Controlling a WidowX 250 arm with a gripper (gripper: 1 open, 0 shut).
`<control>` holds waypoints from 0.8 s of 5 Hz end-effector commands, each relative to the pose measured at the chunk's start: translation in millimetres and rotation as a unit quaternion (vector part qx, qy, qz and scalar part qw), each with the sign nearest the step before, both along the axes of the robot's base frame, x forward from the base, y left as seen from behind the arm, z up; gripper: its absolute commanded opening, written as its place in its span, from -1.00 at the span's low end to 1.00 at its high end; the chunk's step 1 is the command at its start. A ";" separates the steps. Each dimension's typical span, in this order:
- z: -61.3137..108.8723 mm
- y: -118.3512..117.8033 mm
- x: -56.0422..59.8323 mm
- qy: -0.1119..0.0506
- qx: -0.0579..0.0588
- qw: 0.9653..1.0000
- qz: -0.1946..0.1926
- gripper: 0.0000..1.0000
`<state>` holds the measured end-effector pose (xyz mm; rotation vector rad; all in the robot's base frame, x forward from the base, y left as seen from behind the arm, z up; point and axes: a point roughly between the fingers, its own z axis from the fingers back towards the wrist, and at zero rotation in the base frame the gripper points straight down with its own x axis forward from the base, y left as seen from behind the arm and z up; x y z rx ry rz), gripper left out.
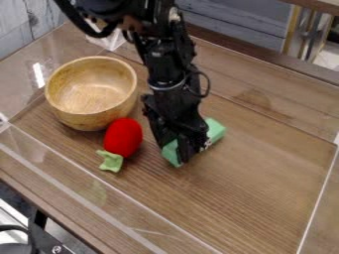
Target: Put the green stick in the brown bowl
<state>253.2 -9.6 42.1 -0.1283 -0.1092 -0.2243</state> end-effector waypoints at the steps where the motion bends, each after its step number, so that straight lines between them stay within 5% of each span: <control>1: 22.9 3.5 16.3 -0.038 0.004 0.999 -0.005 -1.00; 4: 46.9 -5.4 31.4 -0.045 0.013 0.998 -0.034 -1.00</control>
